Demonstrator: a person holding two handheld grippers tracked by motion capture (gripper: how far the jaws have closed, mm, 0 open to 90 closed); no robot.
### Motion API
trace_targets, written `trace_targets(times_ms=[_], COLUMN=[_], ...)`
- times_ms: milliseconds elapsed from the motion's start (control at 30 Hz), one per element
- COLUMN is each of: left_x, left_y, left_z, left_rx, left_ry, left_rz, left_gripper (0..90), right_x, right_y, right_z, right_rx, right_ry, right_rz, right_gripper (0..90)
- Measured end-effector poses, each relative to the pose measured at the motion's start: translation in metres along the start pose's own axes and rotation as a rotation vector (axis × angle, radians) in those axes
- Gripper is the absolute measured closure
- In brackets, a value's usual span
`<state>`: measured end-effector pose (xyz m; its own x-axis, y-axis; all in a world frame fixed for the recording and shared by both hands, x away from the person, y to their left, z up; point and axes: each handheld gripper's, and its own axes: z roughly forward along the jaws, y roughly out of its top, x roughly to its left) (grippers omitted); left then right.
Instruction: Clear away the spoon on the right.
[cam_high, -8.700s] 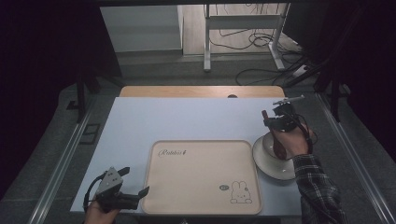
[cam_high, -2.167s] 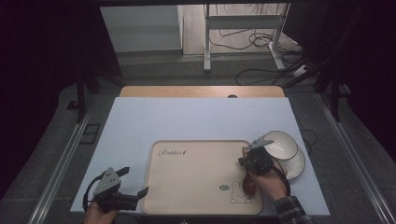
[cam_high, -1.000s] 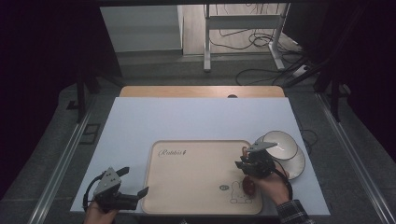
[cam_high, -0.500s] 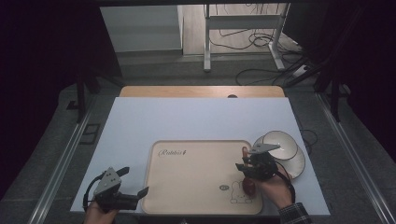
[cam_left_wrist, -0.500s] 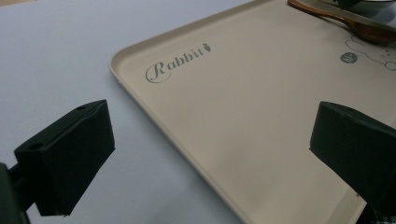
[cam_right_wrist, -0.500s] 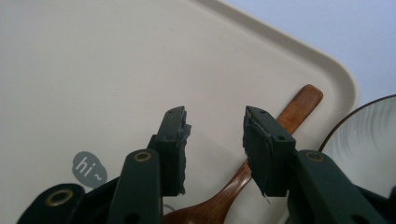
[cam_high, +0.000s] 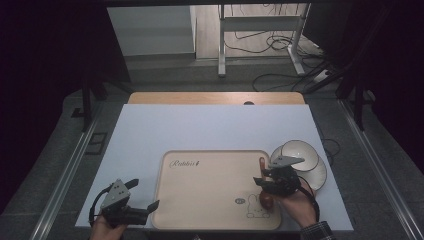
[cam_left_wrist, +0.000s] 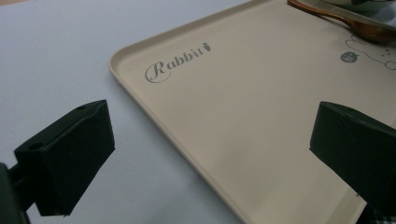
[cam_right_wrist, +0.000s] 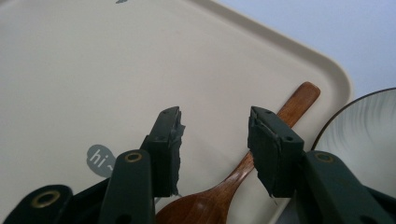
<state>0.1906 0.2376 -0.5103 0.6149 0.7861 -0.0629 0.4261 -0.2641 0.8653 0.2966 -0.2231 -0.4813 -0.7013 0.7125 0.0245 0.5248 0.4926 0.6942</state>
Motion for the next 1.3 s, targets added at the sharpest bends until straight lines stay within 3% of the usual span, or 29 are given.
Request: trace_targets(times_ms=[600,1300], left_x=[0.0,0.0], left_y=[0.0,0.0], left_z=[0.0,0.001], left_rx=[0.0,0.001], left_ry=[0.0,0.001], left_rz=[-0.001,-0.002], left_gripper=[0.0,0.0], right_x=[0.001,0.001], right_y=[-0.009,-0.02], right_z=[-0.013,-0.025], right_rx=[-0.011,-0.053], right_ry=[-0.013,-0.015], right_rz=[0.002,0.002], right_gripper=[46.3,30.4])
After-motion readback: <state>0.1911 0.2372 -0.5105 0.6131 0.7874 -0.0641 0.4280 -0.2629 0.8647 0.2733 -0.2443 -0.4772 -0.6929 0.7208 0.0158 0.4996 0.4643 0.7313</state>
